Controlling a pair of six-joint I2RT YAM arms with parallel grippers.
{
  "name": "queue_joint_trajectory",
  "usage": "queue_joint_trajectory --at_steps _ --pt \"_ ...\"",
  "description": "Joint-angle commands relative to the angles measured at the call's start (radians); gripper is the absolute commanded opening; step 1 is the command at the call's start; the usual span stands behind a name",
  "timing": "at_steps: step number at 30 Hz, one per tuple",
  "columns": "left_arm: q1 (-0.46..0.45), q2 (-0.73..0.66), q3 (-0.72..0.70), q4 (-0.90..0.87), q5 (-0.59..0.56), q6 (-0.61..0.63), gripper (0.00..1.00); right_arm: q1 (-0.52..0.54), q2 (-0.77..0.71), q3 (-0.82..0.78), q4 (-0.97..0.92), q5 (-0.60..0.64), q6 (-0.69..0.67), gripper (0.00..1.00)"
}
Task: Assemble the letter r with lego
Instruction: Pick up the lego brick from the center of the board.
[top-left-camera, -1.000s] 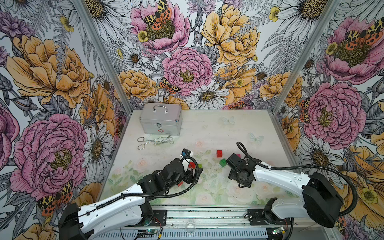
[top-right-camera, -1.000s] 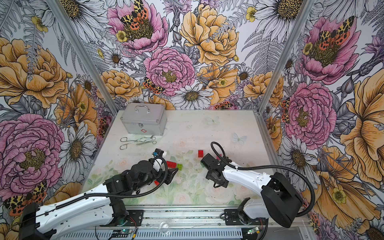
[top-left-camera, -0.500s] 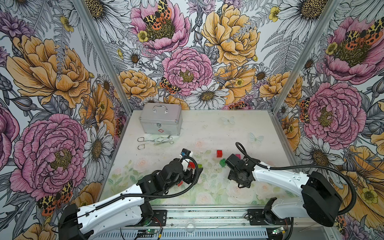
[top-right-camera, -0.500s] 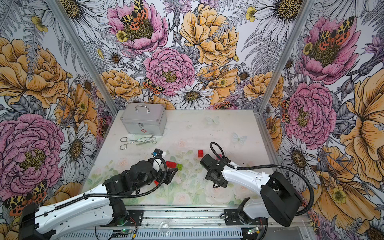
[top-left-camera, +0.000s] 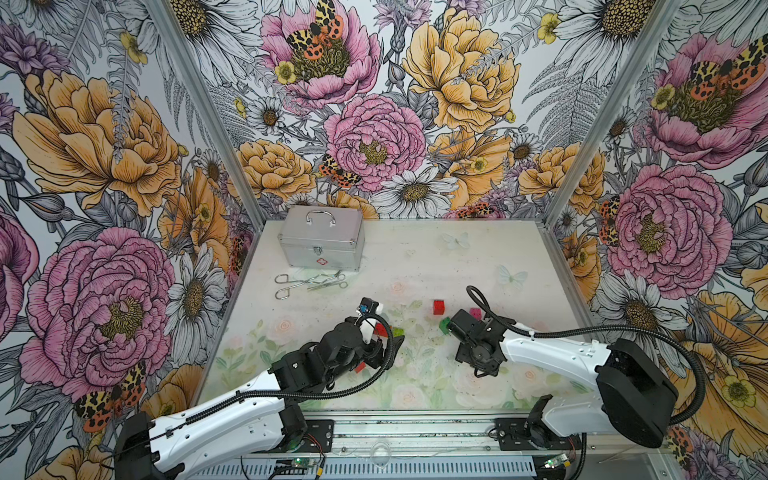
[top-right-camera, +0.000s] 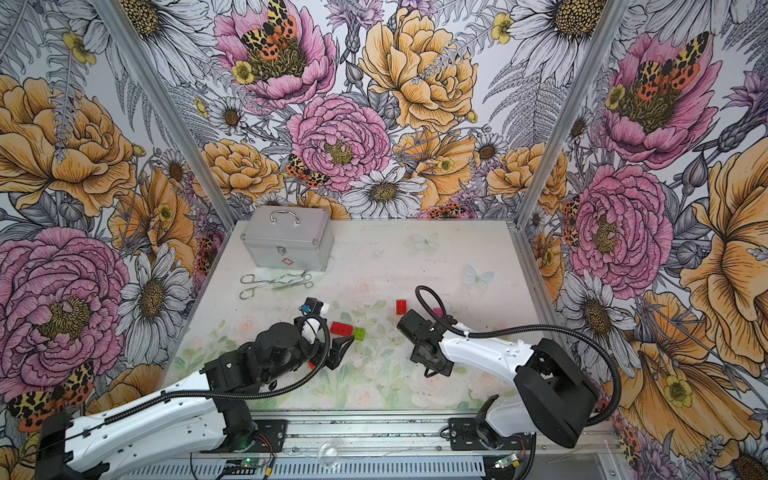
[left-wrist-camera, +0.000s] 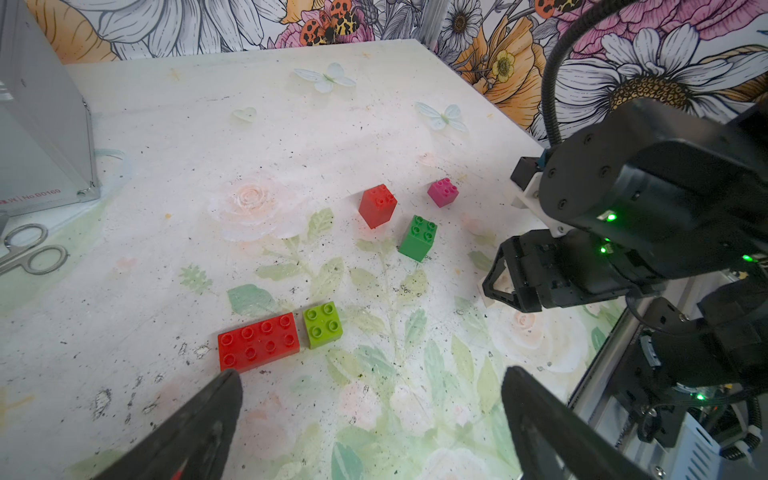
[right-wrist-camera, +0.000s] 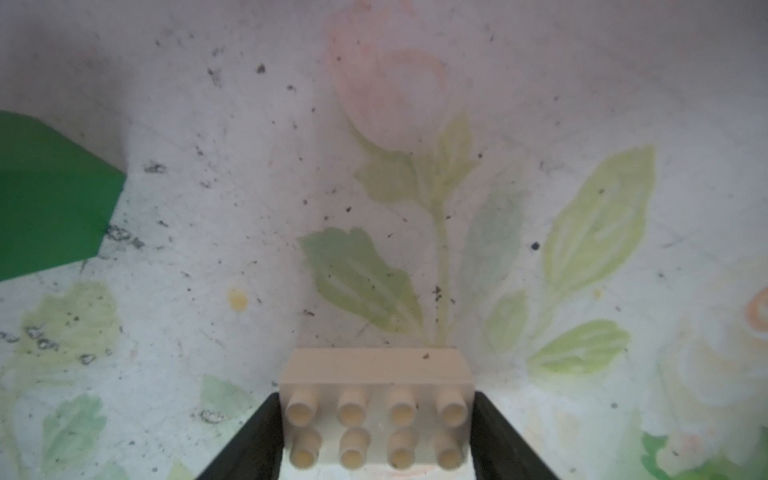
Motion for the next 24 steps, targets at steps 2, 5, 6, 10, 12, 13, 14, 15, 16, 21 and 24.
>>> queue_joint_trajectory --at_steps 2,5,6,10,12,13,14,15,16,21,24 --pt "-0.008 -0.016 -0.018 -0.008 -0.024 0.002 0.99 0.006 0.018 0.029 -0.006 0.018 -0.004 0.64" --pt "-0.009 -0.019 -0.018 -0.011 -0.027 0.002 0.99 0.006 0.024 0.029 -0.006 0.013 -0.008 0.64" --pt "-0.01 -0.019 -0.018 -0.011 -0.027 0.002 0.99 0.006 0.026 0.031 -0.006 0.013 -0.009 0.65" --pt "-0.01 -0.019 -0.016 -0.013 -0.03 0.003 0.99 0.007 0.03 0.032 -0.006 0.016 -0.016 0.65" --pt "-0.01 -0.018 -0.016 -0.014 -0.034 0.003 0.99 0.006 0.035 0.032 -0.005 0.014 -0.022 0.65" --pt "-0.01 -0.018 -0.016 -0.014 -0.034 0.004 0.99 0.007 0.038 0.035 -0.006 0.014 -0.025 0.65" --pt "-0.009 -0.017 -0.016 -0.014 -0.036 0.003 0.99 0.006 0.042 0.034 -0.007 0.013 -0.027 0.65" --pt "-0.01 -0.017 -0.014 -0.015 -0.036 0.003 0.99 0.007 0.046 0.035 -0.006 0.011 -0.031 0.65" --pt "-0.009 -0.017 -0.014 -0.016 -0.036 0.005 0.99 0.006 0.049 0.036 -0.006 0.01 -0.033 0.65" --pt "-0.012 -0.018 -0.011 -0.021 -0.041 0.004 0.99 0.006 0.052 0.044 -0.006 0.013 -0.044 0.64" --pt "-0.012 -0.016 -0.01 -0.021 -0.041 0.005 0.99 0.005 0.052 0.052 -0.008 0.01 -0.059 0.55"
